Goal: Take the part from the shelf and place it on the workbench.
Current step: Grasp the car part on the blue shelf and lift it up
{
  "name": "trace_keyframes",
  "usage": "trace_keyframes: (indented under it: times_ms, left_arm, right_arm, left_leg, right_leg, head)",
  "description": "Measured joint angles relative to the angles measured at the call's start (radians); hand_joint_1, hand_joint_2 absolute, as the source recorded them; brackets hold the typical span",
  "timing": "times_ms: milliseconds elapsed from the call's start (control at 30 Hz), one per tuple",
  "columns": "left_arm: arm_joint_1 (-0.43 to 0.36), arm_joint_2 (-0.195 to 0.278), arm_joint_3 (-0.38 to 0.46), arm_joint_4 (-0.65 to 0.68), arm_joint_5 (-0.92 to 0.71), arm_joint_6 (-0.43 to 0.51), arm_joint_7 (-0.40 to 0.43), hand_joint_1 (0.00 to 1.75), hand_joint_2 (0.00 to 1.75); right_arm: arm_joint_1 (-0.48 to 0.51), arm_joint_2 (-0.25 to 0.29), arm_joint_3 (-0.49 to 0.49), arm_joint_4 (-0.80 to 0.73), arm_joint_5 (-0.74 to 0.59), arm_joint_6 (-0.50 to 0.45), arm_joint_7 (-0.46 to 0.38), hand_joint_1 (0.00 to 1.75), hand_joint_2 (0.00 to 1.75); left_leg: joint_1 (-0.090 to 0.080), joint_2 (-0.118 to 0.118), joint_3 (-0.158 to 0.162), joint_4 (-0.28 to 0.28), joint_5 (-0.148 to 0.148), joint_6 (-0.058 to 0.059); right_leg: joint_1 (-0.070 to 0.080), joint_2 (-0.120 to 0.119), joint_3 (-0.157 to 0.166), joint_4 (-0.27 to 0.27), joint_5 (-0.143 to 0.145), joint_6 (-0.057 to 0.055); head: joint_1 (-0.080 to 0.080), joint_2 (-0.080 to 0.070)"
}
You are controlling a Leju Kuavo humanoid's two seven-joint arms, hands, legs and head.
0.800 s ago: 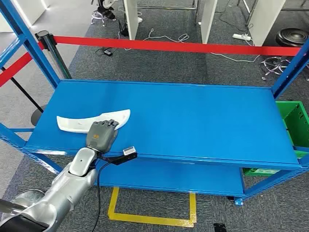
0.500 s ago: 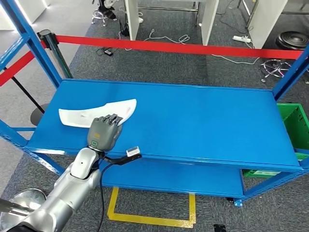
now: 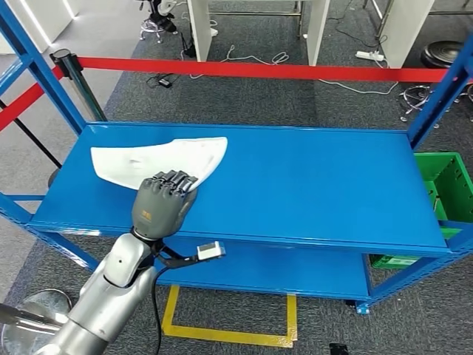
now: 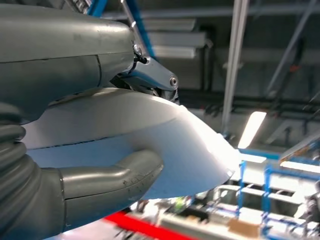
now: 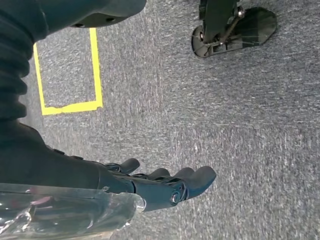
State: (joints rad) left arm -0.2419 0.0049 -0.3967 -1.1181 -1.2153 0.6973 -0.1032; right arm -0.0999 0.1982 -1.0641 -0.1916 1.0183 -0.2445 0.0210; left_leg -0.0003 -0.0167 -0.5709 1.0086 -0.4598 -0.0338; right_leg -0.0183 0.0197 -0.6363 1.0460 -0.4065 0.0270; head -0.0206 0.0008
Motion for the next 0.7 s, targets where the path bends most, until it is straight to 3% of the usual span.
trace_keyframes:
  times_ms: [33,133,167,200,233,333,367,467,533,633,667,700]
  left_arm:
    - [0.005,0.004,-0.009,-0.025,0.000,0.000,0.001,1.75,1.75]
    - [0.016,0.016,-0.034,-0.083,0.000,-0.001,0.004,1.75,1.75]
    - [0.021,0.019,-0.041,-0.097,0.000,-0.001,0.004,1.75,1.75]
    - [0.025,0.022,-0.047,-0.108,0.000,-0.001,0.004,1.75,1.75]
    - [0.028,0.024,-0.052,-0.118,0.000,-0.002,0.004,1.75,1.75]
    - [0.027,0.027,-0.060,-0.145,0.000,-0.002,0.004,1.75,1.75]
    - [0.027,0.028,-0.063,-0.152,0.000,-0.002,0.004,1.75,1.75]
    - [0.031,0.032,-0.072,-0.161,0.000,-0.005,0.004,1.75,1.75]
    - [0.031,0.034,-0.077,-0.161,0.000,-0.008,0.005,1.75,1.75]
    - [0.031,0.037,-0.084,-0.160,0.000,-0.010,0.009,1.75,1.75]
    - [0.031,0.038,-0.086,-0.159,0.000,-0.011,0.010,1.75,1.75]
    - [0.031,0.039,-0.087,-0.158,0.000,-0.011,0.012,1.75,1.75]
  right_arm:
    - [0.000,0.000,-0.001,0.000,-0.001,0.000,0.000,0.00,1.75]
    - [-0.002,0.000,-0.004,0.000,-0.003,0.000,0.000,0.00,1.75]
    - [-0.002,0.000,-0.006,0.000,-0.003,0.000,0.000,0.00,1.75]
    - [-0.002,0.000,-0.007,0.000,-0.003,0.000,0.000,0.00,1.75]
    - [-0.002,0.000,-0.009,0.000,-0.003,0.000,0.000,0.00,1.75]
    - [-0.003,0.001,-0.012,-0.001,-0.003,0.000,0.000,0.00,1.75]
    - [-0.004,0.000,-0.013,-0.001,-0.004,0.001,-0.001,0.00,1.75]
    - [-0.002,0.000,-0.014,-0.001,-0.010,0.009,-0.007,0.00,1.75]
    - [0.000,0.000,-0.014,-0.001,-0.012,0.017,-0.015,0.00,1.75]
    - [0.000,0.000,-0.015,-0.001,-0.003,0.023,-0.016,0.00,1.75]
    - [0.000,0.000,-0.015,-0.001,0.000,0.023,-0.016,0.00,1.75]
    - [0.000,0.000,-0.015,-0.001,0.003,0.022,-0.015,0.00,1.75]
  left_leg:
    - [0.001,0.001,-0.015,0.036,-0.030,-0.005]
    - [0.003,0.004,-0.088,0.220,-0.140,-0.014]
    - [0.003,0.004,-0.098,0.256,-0.154,-0.014]
    - [0.003,0.004,-0.089,0.254,-0.150,-0.012]
    - [0.003,0.004,-0.060,0.215,-0.130,-0.010]
    - [0.001,0.006,0.062,0.021,-0.072,-0.001]
    - [-0.001,0.006,0.079,-0.011,-0.066,0.003]
    - [-0.004,0.005,0.069,-0.024,-0.045,0.023]
    - [-0.002,0.005,0.059,-0.027,-0.025,0.037]
    - [-0.003,0.004,0.036,-0.027,-0.004,0.047]
    - [-0.004,0.002,0.028,-0.027,0.002,0.048]
    - [-0.005,-0.001,0.021,-0.026,0.008,0.048]
  right_leg:
    - [-0.001,-0.002,-0.005,-0.001,0.004,-0.007]
    - [-0.001,-0.008,-0.026,-0.001,0.021,-0.018]
    - [-0.001,-0.010,-0.035,-0.001,0.028,-0.018]
    - [-0.001,-0.011,-0.045,-0.001,0.036,-0.017]
    - [-0.001,-0.011,-0.055,-0.001,0.044,-0.015]
    - [0.001,-0.010,-0.076,-0.002,0.071,-0.001]
    - [0.002,-0.010,-0.078,-0.007,0.081,0.005]
    - [-0.001,-0.011,-0.079,-0.031,0.105,0.027]
    - [-0.003,-0.012,-0.095,-0.003,0.068,0.036]
    - [-0.001,-0.013,-0.151,0.183,-0.066,0.041]
    - [0.001,-0.013,-0.160,0.236,-0.091,0.041]
    - [0.002,-0.012,-0.151,0.255,-0.097,0.040]
  head:
    - [-0.003,0.000]
    - [-0.009,0.000]
    - [-0.008,0.000]
    - [-0.008,0.000]
    - [-0.008,0.000]
    - [-0.008,0.000]
    - [-0.008,0.000]
    - [-0.008,0.000]
    - [-0.006,0.000]
    - [-0.005,0.000]
    - [-0.005,0.000]
    - [-0.005,0.000]
